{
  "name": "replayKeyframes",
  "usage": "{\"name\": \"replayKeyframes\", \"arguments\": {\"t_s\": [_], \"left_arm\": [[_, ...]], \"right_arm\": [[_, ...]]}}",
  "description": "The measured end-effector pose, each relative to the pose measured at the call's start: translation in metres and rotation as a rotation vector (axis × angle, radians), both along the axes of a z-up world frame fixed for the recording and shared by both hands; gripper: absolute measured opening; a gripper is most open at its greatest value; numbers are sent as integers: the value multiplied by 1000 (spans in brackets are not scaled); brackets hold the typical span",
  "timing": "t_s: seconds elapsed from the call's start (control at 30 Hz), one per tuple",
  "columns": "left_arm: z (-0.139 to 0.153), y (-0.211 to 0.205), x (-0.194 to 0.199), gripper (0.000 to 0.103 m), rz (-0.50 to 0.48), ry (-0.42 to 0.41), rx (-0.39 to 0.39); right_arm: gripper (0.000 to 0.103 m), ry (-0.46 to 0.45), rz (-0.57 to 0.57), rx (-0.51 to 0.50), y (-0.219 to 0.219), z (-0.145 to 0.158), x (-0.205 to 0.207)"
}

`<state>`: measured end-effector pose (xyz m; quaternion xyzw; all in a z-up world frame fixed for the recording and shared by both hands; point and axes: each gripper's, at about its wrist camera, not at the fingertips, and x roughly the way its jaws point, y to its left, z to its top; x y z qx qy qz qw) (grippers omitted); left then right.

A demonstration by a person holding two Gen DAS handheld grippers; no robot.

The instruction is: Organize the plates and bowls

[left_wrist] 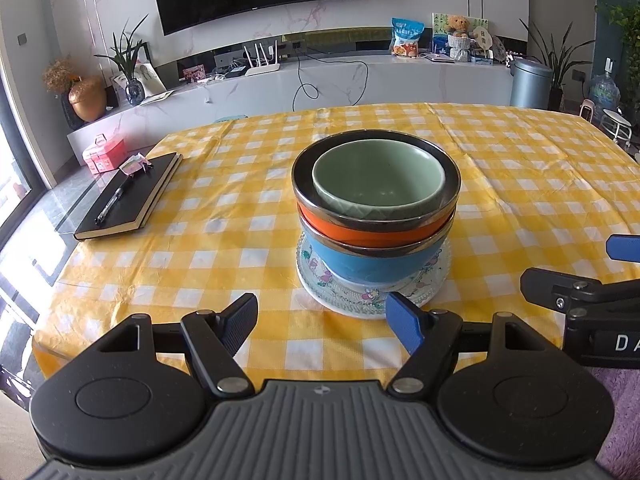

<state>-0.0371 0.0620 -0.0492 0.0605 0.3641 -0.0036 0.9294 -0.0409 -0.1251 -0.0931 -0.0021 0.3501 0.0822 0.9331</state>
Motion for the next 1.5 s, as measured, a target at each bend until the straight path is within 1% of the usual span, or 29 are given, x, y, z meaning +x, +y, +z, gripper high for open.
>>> {"name": "replayKeyframes", "arguments": {"t_s": [0.47,1.5], "left_arm": [[-3,0,3,86,5,18,-1],[-5,2,3,86,8,21,-3]], "right_arm": [[99,14,0,3,0,-3,2],[99,21,-2,4,1,-5,3]]}}
